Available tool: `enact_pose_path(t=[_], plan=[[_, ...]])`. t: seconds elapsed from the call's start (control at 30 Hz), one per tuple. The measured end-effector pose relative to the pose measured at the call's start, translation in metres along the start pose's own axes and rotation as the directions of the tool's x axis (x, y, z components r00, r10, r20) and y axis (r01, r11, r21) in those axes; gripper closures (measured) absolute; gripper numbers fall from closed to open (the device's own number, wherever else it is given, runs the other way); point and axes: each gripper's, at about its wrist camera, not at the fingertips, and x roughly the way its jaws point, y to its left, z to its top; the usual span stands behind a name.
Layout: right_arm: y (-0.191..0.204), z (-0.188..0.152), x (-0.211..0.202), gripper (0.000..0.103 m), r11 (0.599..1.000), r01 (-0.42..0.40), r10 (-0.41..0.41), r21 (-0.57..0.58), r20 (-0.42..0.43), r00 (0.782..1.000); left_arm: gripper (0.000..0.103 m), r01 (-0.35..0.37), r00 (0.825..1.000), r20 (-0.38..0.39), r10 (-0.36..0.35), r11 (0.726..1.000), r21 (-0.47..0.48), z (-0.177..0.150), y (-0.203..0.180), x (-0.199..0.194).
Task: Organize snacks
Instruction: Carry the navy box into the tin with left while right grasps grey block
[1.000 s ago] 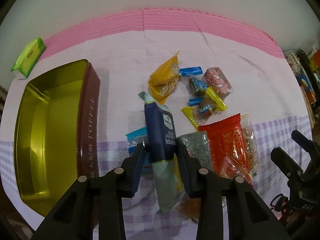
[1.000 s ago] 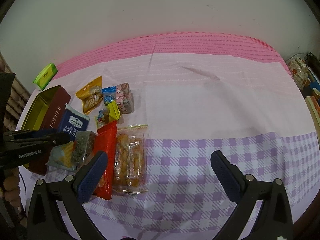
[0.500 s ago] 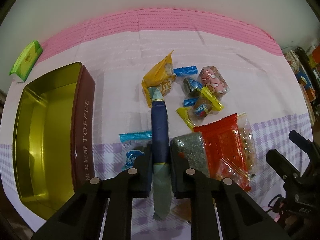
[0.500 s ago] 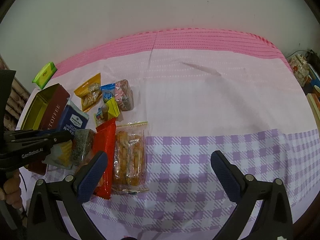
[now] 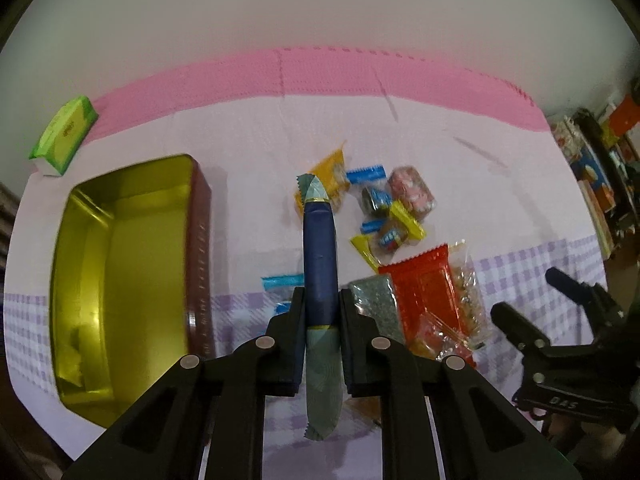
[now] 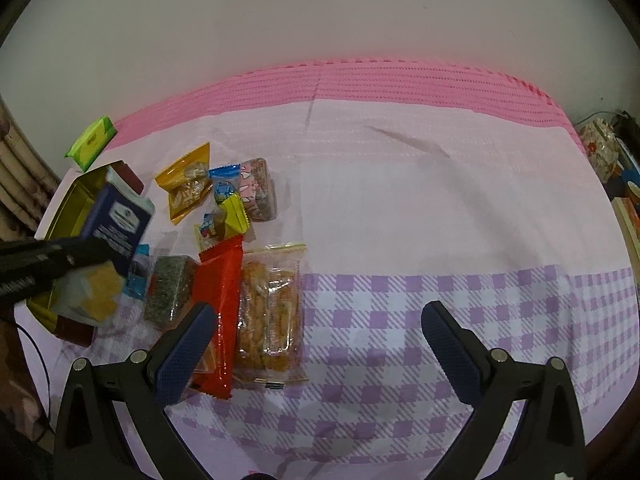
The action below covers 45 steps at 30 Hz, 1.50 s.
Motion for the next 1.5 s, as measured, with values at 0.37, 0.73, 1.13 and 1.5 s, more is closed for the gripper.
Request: enact_pose_path(t=[0.37, 0.73, 1.13, 1.5], plan=[[0.017, 0.006, -0.007, 0.001, 0.999, 0.014, -0.013, -0.04, 0.013, 1.0, 0.088, -0.132, 0.988, 0.071, 0.139, 0.987, -0.087, 0.005, 0.08, -0.037], [0.058, 0.018, -0.004, 0.001, 0.992, 0.005, -0.004, -0.122, 0.008, 1.0, 0.088, -0.242, 0.97, -0.013, 0.244, 0.954, -0.176, -0.023, 0.17, -0.02], [0.117, 0.025, 0.021, 0.014, 0.969, -0.035, 0.025, -0.244, -0.042, 0.999, 0.088, -0.243, 0.97, -0.06, 0.236, 0.955, -0.171, -0.045, 0.199, -0.004], [0.129, 0.023, 0.054, 0.031, 0.977, -0.044, 0.015, -0.207, -0.142, 0.99, 0.087, -0.251, 0.967, -0.073, 0.243, 0.958, -0.139, -0.056, 0.208, 0.002]])
